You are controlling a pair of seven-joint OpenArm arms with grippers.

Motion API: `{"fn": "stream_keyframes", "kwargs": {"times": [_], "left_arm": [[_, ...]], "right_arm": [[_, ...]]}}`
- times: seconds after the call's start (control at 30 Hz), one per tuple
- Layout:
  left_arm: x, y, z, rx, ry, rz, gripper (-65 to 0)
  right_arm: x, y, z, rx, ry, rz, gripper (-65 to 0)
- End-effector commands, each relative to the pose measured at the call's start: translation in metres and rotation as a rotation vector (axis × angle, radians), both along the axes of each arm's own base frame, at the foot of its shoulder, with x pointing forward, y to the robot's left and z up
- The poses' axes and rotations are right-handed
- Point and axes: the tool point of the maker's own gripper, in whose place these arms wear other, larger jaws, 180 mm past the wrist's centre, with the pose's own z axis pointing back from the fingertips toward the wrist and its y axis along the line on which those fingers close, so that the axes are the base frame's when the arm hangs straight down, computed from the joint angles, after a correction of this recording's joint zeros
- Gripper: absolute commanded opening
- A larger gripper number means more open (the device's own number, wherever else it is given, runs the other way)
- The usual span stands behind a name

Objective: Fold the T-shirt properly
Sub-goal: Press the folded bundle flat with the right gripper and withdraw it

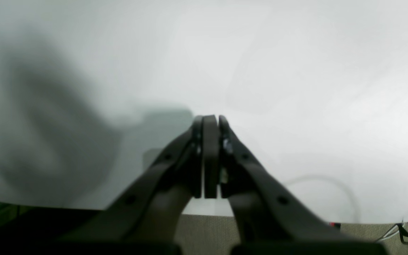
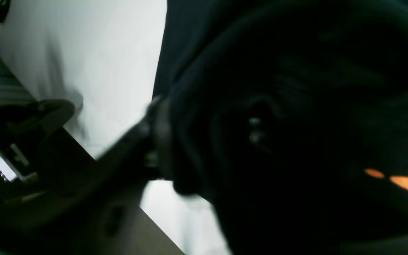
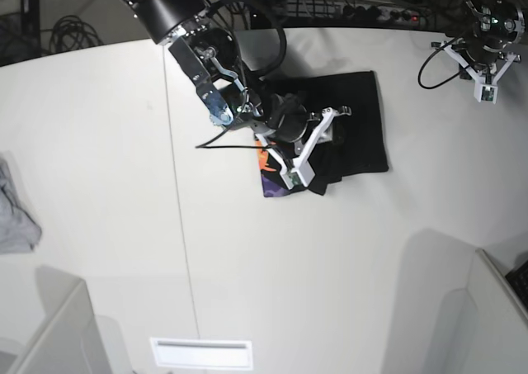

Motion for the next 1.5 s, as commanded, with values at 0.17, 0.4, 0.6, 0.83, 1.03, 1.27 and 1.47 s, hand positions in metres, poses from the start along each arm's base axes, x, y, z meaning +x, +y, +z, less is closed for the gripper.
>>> {"fn": "stream_keyframes", "kwargs": {"times": [0.17, 0.4, 0.6, 0.83, 1.03, 1.27, 1.47], "left_arm": [[0.004, 0.005, 0.008, 0.019, -0.023, -0.014, -65.0], [0.005, 0.005, 0.009, 0.019, -0.027, -0.014, -65.0], [0.006, 0.005, 0.009, 0.019, -0.030, -0.014, -65.0], [0.006, 0.005, 0.009, 0.019, -0.030, -0.014, -65.0], [0.007, 0.005, 0.009, 0.019, -0.031, -0.014, -65.0], [0.013, -0.002, 0.020, 0.009, -0.074, -0.027, -65.0], [0.031, -0.042, 0.048, -0.223, -0.278, -0.050, -65.0]], "right_arm": [[0.009, 0.009, 0.018, 0.045, -0.040, -0.001, -30.2], [-0.001, 0.022, 0.021, 0.045, -0.050, 0.051, -29.9], [-0.016, 0.049, 0.034, 0.031, -0.118, 0.185, -30.0], [-0.031, 0.068, 0.042, 0.009, -0.131, 0.293, -30.0], [-0.044, 0.077, 0.063, 0.005, -0.195, 0.391, -30.3], [0.006, 0.012, 0.072, 0.037, -0.194, 0.142, -41.4], [0.036, -0.070, 0.070, 0.046, -0.171, -0.129, -65.0]]}}
